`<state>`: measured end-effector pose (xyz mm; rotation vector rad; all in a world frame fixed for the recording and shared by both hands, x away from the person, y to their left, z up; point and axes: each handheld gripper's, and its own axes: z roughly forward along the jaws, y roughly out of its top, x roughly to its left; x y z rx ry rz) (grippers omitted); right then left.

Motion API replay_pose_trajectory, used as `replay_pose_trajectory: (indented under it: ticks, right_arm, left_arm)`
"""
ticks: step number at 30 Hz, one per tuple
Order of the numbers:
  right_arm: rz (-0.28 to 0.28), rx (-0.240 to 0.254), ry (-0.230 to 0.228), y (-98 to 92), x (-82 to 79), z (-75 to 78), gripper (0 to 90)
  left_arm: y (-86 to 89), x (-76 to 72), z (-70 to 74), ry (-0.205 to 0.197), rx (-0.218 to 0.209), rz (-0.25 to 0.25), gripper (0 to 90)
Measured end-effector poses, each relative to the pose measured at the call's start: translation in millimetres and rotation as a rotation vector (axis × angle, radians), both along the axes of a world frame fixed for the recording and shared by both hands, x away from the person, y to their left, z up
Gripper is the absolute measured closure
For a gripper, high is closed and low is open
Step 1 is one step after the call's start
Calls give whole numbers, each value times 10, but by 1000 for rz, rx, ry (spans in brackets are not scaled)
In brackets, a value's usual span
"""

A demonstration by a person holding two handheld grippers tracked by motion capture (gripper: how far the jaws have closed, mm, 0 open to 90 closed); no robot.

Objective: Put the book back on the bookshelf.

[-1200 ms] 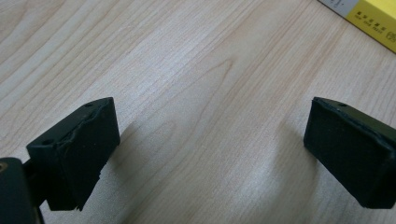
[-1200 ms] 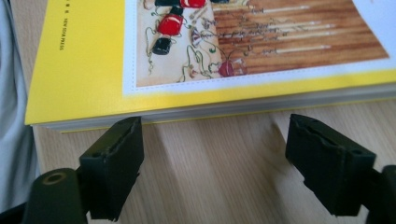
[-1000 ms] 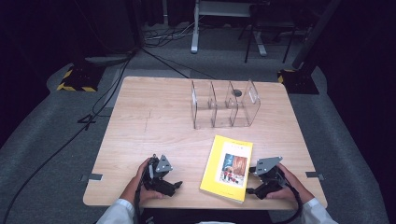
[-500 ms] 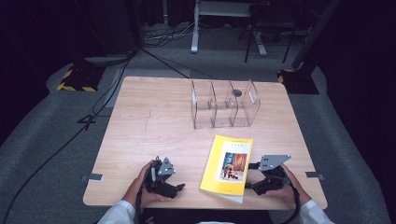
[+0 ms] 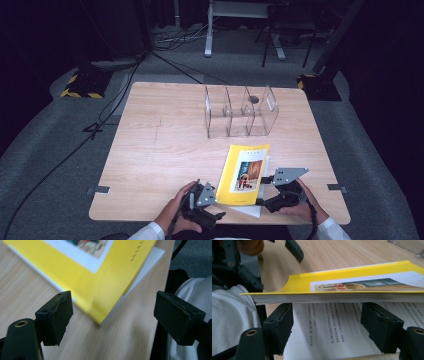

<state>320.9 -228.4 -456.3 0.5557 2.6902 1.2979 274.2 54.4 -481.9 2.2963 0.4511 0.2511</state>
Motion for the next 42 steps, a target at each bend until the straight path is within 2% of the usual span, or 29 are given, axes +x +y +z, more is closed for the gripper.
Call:
replay_pose_trajectory:
  ticks: [2,5,10,12,14,16,19,23,26,28,31,33,37,38,42]
  right_arm:
    - [-9,18,-1,17,-2,19,267]
    - [-22,39,2,42,5,52,267]
    - [-34,50,-17,95,-5,108,268]
    - [-37,54,-21,110,-4,119,268]
    - [-39,55,-22,117,-6,123,268]
    - [-39,58,-21,118,-4,121,268]
    - [-48,69,-22,101,6,123,267]
    - [-27,81,-39,66,-14,143,272]
    - [4,84,-74,33,-55,181,288]
    - [17,95,-109,6,-86,222,297]
    - [29,104,-160,12,-131,306,297]
    - [56,109,-185,59,-138,346,293]
    - [84,68,-217,190,-65,336,290]
    - [85,49,-246,251,-13,328,290]
    - [88,39,-273,361,111,327,295]
  left_arm:
    - [-136,-51,1,-19,-13,-22,205]
    - [-269,-71,3,-36,-10,-25,215]
    - [-407,-20,3,-55,-21,44,251]
    - [-423,-9,1,-80,-26,62,305]
    - [-407,5,7,-94,-26,83,407]
    - [-366,26,24,-98,-40,78,531]
    - [-306,28,67,-133,-46,53,669]
    - [-210,73,137,-135,-38,29,754]
    - [-94,129,146,-141,7,28,801]
    - [-14,161,134,-145,27,16,811]
    - [118,199,150,-124,14,23,812]
    - [215,225,170,-119,8,23,820]
    - [369,255,164,-107,13,7,820]
    - [369,255,164,-107,13,7,819]
    - [479,277,148,-100,35,-7,810]
